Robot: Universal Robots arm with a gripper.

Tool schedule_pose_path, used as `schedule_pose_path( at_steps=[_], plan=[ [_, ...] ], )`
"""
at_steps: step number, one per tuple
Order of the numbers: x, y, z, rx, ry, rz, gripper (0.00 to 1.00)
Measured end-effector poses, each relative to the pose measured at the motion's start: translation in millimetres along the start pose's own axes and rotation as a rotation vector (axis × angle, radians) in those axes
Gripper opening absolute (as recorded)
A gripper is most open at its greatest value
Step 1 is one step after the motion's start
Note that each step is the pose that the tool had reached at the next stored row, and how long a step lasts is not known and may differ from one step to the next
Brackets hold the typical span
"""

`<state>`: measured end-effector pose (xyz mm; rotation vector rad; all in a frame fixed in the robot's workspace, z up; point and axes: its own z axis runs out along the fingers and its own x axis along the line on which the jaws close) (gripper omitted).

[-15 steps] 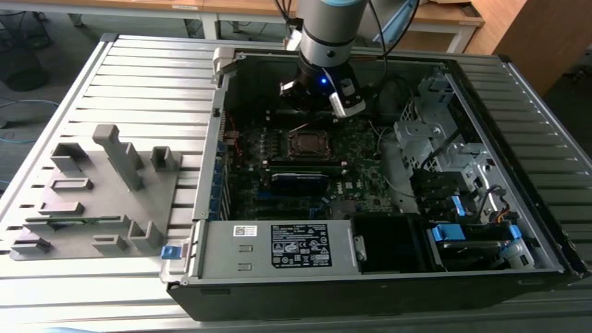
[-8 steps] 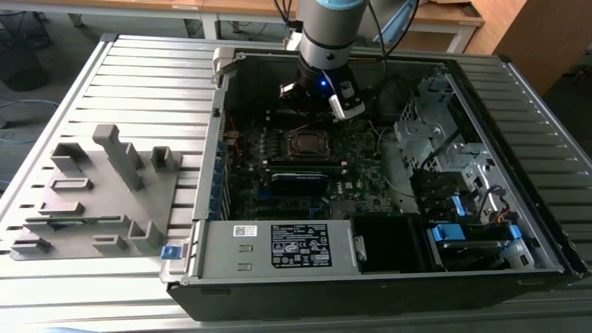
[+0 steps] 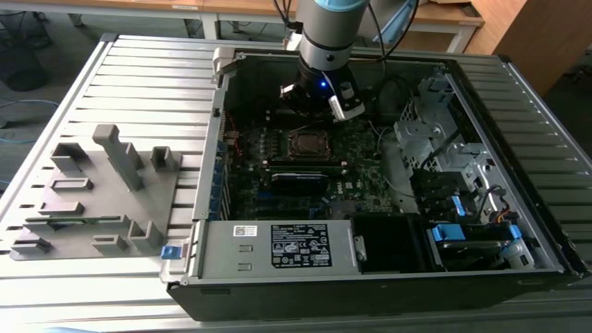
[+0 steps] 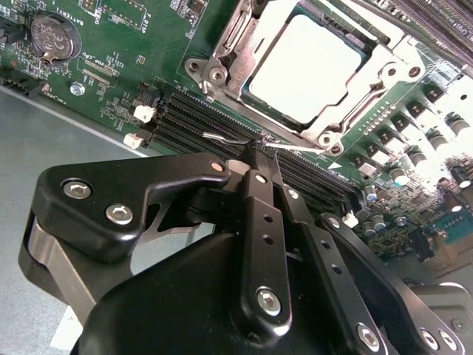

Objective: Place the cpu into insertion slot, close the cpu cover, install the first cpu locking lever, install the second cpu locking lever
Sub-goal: 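Install the first cpu locking lever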

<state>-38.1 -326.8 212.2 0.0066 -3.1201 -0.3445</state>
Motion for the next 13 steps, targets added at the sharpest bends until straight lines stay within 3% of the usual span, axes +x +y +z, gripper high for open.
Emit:
schedule_pose_path(
  at_steps=[13],
  plan=[
    [-2.4,0.7,1.6,0.0029,-0.0001,0.000,0.10]
  ],
)
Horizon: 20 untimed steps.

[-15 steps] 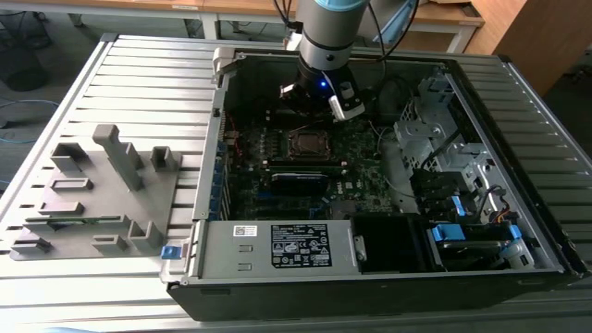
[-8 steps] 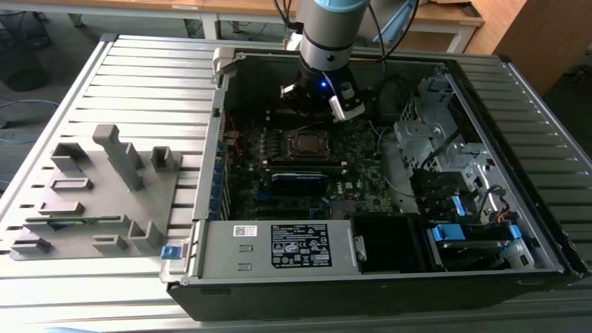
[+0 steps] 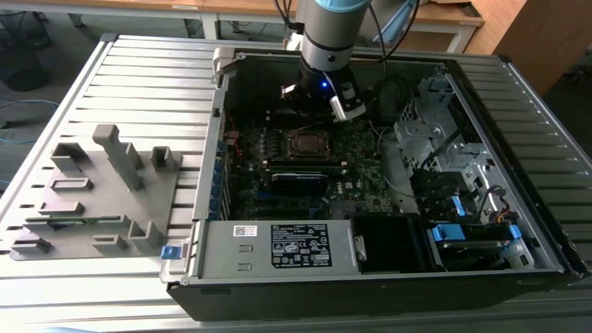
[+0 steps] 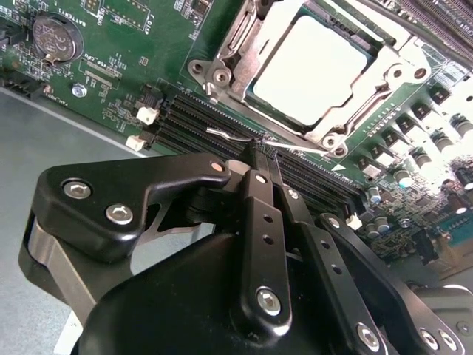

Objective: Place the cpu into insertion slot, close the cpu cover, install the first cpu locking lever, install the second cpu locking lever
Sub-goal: 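Install the first cpu locking lever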

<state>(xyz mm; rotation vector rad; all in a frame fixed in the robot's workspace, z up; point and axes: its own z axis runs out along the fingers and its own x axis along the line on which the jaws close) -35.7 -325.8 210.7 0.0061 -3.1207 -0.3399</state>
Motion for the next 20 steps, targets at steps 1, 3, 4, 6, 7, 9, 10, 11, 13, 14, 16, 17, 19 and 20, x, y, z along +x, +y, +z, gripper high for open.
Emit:
schedule_pose_path(
  at_steps=[1,3,4,6,7,9,10,11,13,14,16,17,19,20],
  plan=[
    [-0.1,0.0,0.0,0.0006,0.0000,0.000,0.10],
    [-0.3,-0.1,-0.1,0.0012,0.0001,0.000,0.10],
    [-0.3,-0.4,-0.1,0.0013,0.0000,0.000,0.10],
    [-0.3,-0.6,-0.1,0.0017,0.0000,0.000,0.10],
    [-0.2,-0.7,-0.1,0.0022,0.0001,0.000,0.10],
    [-0.3,-0.7,0.2,0.0044,0.0001,0.000,0.10],
    [-0.3,-0.8,0.5,0.0052,0.0000,0.000,0.10],
    [-0.3,-0.9,1.0,0.0058,0.0001,0.000,0.10],
    [-0.3,-1.1,1.9,0.0062,0.0001,0.000,0.10],
    [-0.2,-1.2,2.1,0.0064,0.0001,0.000,0.10],
    [-0.3,-1.2,2.4,0.0065,0.0002,0.000,0.10],
    [-0.3,-1.0,2.6,0.0063,0.0000,0.000,0.10],
    [-0.3,-0.5,3.0,0.0062,0.0000,0.000,0.10],
    [-0.2,-0.2,3.1,0.0063,0.0001,0.000,0.10]
  ],
)
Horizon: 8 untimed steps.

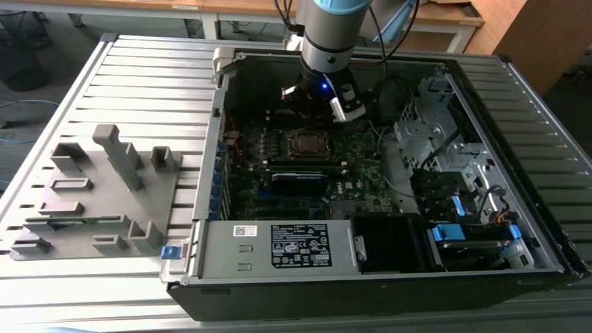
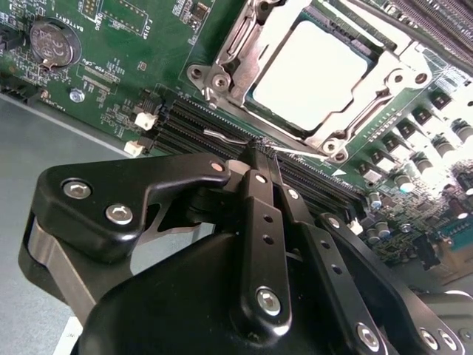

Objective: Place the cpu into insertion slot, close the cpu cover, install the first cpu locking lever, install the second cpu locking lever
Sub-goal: 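Install the first cpu locking lever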

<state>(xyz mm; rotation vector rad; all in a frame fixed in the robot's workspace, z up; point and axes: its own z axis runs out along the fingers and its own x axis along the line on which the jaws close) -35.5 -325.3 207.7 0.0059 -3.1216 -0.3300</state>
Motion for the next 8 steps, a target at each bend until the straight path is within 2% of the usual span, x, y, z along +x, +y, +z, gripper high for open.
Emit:
schedule_pose_path(
  at_steps=[3,8],
  plan=[
    [0.0,0.3,0.3,0.0001,-0.0009,0.004,0.10],
    [-0.1,0.3,0.7,-0.0001,-0.0065,0.030,0.10]
  ],
)
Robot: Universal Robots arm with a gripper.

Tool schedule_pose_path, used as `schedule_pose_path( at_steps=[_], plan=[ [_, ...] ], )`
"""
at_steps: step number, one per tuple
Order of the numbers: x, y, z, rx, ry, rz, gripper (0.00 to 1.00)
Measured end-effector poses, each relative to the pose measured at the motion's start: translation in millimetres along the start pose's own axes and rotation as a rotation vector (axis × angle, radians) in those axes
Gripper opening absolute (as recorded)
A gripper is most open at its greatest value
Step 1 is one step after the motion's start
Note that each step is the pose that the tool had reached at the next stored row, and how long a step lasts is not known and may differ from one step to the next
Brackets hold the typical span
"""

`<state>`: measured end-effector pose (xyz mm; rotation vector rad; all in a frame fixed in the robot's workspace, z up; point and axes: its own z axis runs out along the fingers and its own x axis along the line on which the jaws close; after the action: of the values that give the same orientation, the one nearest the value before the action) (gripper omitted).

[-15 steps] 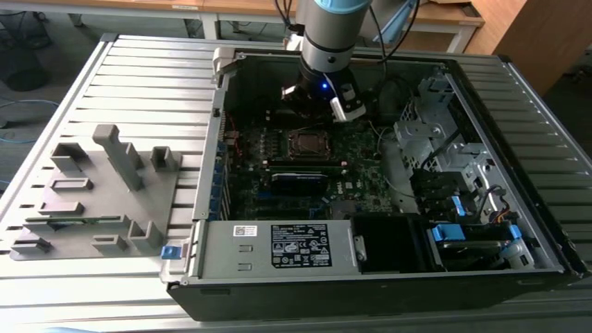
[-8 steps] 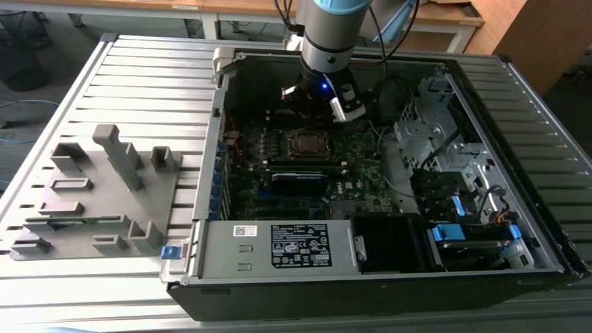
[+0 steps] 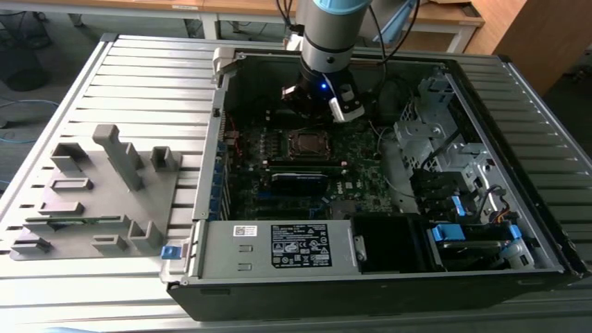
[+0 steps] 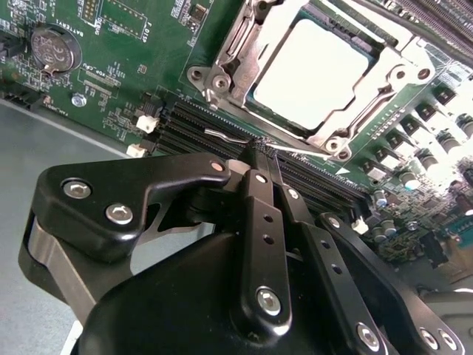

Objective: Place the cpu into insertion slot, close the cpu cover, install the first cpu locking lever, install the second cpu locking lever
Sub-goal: 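Install the first cpu locking lever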

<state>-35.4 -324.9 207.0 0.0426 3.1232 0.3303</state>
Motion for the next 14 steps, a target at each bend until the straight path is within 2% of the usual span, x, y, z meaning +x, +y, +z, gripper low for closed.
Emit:
schedule_pose_path(
  at_steps=[7,14],
  plan=[
    [0.0,0.0,0.0,0.0002,-0.0004,0.001,0.10],
    [-0.3,0.0,0.0,0.0076,-0.0005,0.001,0.10]
  ],
)
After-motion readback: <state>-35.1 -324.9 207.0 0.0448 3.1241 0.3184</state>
